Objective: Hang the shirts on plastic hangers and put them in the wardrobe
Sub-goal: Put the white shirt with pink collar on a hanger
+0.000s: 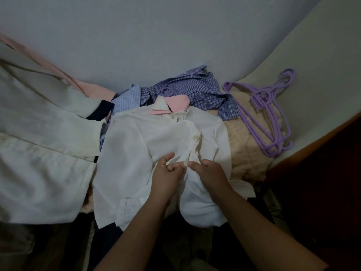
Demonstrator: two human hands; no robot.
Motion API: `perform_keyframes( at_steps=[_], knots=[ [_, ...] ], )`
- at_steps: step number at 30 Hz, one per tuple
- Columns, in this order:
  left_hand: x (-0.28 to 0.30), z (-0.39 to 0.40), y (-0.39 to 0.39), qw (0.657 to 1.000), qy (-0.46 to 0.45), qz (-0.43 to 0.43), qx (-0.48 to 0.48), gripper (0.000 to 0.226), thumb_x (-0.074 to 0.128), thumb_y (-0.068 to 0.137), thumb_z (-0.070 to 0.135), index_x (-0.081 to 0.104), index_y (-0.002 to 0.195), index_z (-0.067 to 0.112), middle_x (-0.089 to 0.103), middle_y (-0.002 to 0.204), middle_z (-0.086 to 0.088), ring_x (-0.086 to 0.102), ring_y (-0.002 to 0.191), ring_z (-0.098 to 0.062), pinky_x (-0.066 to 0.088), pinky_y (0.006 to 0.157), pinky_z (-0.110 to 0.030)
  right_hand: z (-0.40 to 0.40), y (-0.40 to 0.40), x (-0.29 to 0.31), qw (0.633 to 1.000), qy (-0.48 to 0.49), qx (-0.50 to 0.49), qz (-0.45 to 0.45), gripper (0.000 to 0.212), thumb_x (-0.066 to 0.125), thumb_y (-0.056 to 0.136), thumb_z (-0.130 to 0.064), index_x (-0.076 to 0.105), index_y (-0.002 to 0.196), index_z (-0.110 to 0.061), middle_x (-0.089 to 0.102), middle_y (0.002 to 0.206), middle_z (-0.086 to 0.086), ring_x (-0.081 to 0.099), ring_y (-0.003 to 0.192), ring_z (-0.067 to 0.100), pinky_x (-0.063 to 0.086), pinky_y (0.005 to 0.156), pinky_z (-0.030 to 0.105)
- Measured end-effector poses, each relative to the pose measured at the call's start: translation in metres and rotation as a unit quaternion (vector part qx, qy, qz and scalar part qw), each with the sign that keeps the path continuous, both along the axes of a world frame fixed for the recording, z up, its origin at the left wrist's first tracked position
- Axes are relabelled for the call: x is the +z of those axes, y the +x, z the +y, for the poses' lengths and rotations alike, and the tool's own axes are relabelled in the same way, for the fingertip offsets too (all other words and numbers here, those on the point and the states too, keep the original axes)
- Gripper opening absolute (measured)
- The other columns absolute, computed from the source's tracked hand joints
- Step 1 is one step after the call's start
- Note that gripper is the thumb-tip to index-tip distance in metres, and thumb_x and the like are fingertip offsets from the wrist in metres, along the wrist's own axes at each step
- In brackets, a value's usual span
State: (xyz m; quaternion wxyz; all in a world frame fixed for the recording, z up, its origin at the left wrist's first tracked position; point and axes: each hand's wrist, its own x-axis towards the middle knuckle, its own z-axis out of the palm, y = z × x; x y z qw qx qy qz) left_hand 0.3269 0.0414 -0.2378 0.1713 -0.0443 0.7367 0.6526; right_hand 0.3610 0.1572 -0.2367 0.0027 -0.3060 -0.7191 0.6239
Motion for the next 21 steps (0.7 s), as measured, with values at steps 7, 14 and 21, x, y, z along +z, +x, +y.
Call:
perform_keyframes(
  at_steps=[7,14,21],
  knots=[
    [0.000,-0.002,0.001,1.000,0.017,0.007,-0.006,0.042,0.061,0.090,0.009,0.049,0.129,0.020,0.071,0.081,0.002,0.063,0.062,-0.002,0.051,0.059,-0.012,-0.002,0.001,-0.001,0.997,0.010,-0.040,0.072,0.017,0.066,0.084,-0.009,0.062,0.100,-0.016,0.067,0.086,0.000,0.060,0.078,0.011,0.044,0.066,0.010],
    [-0.002,0.002,0.000,0.999,0.031,0.002,-0.012,0.043,0.064,0.088,0.011,0.048,0.127,0.022,0.073,0.088,0.001,0.069,0.082,-0.010,0.054,0.083,-0.026,-0.008,0.004,-0.001,0.974,0.194,-0.009,0.117,0.028,0.055,0.089,-0.001,0.059,0.114,-0.013,0.064,0.114,-0.001,0.052,0.099,0.005,0.031,0.077,0.005],
    [-0.012,0.003,-0.001,0.999,0.035,0.011,-0.033,0.049,0.065,0.085,0.002,0.045,0.124,0.022,0.074,0.088,-0.005,0.070,0.084,-0.018,0.054,0.083,-0.029,-0.011,0.006,-0.002,0.966,0.234,0.045,0.100,0.031,0.042,0.095,-0.003,0.066,0.114,-0.009,0.067,0.117,0.004,0.057,0.106,0.010,0.029,0.079,-0.002]
  ],
)
